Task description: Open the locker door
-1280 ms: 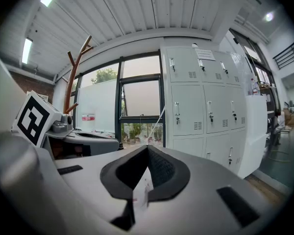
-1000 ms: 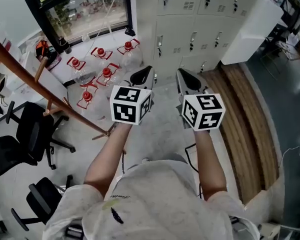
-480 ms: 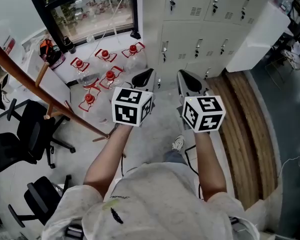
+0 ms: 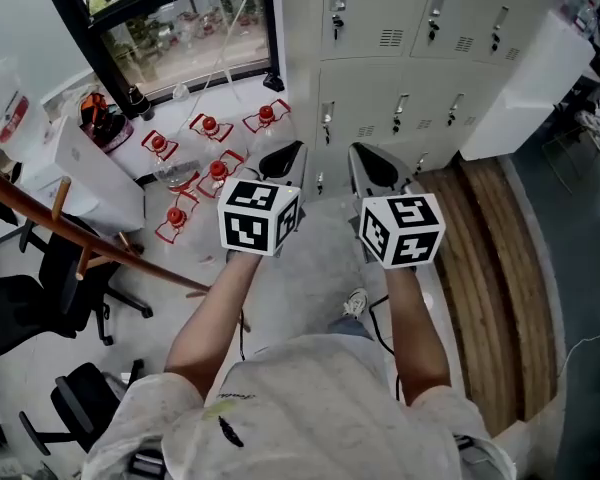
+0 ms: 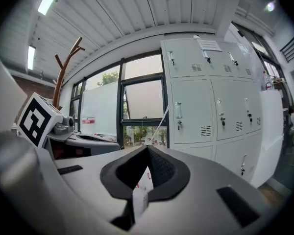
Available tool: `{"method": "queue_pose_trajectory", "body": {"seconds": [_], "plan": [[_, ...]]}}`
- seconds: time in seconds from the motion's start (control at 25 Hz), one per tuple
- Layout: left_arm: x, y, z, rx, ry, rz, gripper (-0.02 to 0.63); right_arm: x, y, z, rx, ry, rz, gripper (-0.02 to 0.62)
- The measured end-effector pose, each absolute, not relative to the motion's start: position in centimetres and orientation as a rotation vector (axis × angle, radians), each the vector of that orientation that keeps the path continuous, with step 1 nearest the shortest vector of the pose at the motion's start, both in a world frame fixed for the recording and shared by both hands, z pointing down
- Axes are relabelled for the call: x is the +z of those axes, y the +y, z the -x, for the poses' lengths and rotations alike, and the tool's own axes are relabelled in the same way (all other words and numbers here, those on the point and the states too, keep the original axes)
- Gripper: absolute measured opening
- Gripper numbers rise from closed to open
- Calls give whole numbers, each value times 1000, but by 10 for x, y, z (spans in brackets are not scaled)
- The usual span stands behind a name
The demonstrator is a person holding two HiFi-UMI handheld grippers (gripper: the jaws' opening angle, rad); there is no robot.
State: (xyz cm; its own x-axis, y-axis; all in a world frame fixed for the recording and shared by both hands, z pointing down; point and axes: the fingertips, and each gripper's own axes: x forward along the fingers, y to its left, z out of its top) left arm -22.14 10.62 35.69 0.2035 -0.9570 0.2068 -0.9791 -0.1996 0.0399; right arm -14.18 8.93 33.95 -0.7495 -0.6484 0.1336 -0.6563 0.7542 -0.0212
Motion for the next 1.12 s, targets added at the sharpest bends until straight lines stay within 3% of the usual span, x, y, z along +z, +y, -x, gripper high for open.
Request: {"method": "queue_pose_trajectory", "body": {"seconds": [1.12], "plan": [[339, -99, 176, 217, -2101, -2086, 5, 319, -112, 108, 76, -2948, -677, -2]]}}
